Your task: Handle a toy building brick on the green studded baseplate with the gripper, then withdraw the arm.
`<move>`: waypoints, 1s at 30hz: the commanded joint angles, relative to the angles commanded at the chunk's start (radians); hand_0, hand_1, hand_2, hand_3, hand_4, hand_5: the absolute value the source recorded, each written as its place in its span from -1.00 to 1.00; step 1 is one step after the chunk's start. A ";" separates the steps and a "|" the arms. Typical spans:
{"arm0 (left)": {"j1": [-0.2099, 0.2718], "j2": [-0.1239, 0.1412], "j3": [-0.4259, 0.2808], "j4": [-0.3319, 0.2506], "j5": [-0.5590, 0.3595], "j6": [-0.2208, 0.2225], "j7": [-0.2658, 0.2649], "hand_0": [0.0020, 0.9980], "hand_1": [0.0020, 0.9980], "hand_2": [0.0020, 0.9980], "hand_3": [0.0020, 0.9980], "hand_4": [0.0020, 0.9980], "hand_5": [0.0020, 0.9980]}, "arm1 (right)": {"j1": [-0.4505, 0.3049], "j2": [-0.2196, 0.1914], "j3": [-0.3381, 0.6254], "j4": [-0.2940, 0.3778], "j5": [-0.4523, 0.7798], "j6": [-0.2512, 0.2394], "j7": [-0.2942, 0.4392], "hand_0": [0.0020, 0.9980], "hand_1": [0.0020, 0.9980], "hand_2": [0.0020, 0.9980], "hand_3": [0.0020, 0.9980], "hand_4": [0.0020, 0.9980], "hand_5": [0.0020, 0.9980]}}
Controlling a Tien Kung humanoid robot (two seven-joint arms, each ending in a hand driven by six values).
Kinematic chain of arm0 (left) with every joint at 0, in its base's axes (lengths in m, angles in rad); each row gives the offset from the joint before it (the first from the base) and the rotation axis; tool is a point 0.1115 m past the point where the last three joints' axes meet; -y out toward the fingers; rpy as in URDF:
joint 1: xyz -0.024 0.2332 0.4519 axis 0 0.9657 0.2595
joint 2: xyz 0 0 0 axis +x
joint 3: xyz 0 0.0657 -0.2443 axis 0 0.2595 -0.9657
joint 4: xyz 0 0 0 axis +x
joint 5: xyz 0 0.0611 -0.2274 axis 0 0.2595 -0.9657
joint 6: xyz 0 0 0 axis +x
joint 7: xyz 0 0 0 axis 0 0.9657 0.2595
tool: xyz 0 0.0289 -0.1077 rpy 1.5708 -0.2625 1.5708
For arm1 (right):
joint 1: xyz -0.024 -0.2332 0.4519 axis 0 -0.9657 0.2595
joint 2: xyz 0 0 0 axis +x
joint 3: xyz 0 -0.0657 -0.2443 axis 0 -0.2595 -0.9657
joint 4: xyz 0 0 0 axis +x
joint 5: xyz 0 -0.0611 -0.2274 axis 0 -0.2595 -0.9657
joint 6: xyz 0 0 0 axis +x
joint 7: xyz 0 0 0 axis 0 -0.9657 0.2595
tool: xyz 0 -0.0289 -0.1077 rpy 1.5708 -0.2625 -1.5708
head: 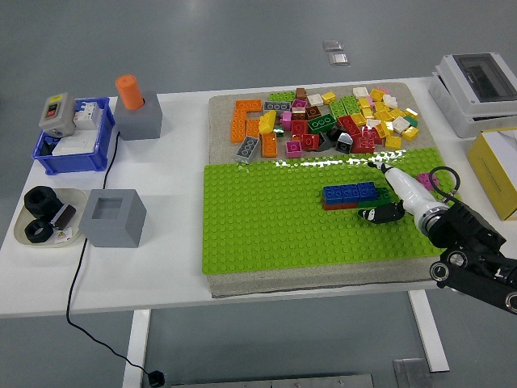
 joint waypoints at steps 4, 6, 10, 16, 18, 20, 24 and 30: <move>0.001 0.000 0.001 0.001 -0.001 0.000 -0.001 0.70 0.79 0.69 0.24 0.82 -0.15 | -0.013 -0.024 0.034 0.032 -0.055 0.000 -0.016 1.00 1.00 1.00 0.87 0.96 -0.50; 0.002 -0.001 0.002 0.001 -0.003 -0.001 -0.002 0.70 0.79 0.69 0.24 0.82 -0.15 | -0.020 -0.038 0.049 0.049 -0.081 0.001 -0.024 1.00 1.00 1.00 0.87 0.96 -0.50; 0.003 -0.001 0.003 0.001 -0.004 -0.001 -0.004 0.70 0.79 0.69 0.24 0.82 -0.16 | -0.035 -0.077 0.069 0.098 -0.143 0.009 -0.045 1.00 1.00 1.00 0.43 0.90 -0.17; 0.004 -0.002 0.007 0.002 -0.008 -0.002 -0.007 0.70 0.79 0.69 0.24 0.81 -0.16 | -0.042 -0.104 0.061 0.150 -0.163 0.010 -0.049 1.00 1.00 1.00 0.27 0.66 0.08; 0.003 -0.002 0.010 0.002 -0.011 -0.002 -0.008 0.70 0.79 0.69 0.24 0.81 -0.16 | -0.043 -0.106 0.058 0.160 -0.162 0.008 -0.046 1.00 1.00 1.00 0.27 0.66 0.08; 0.003 -0.002 0.009 0.002 -0.011 -0.002 -0.008 0.70 0.79 0.69 0.24 0.82 -0.16 | -0.044 -0.108 0.056 0.171 -0.162 0.005 -0.044 1.00 1.00 1.00 0.23 0.46 0.36; 0.004 -0.003 0.009 0.002 -0.012 -0.001 -0.009 0.70 0.79 0.69 0.24 0.82 -0.16 | -0.042 -0.108 0.050 0.184 -0.162 -0.003 -0.038 1.00 1.00 1.00 0.23 0.46 0.36; 0.004 -0.003 0.009 0.002 -0.012 -0.002 -0.009 0.70 0.79 0.69 0.24 0.81 -0.15 | -0.035 -0.093 0.030 0.166 -0.142 -0.006 -0.032 1.00 1.00 1.00 0.24 0.41 0.39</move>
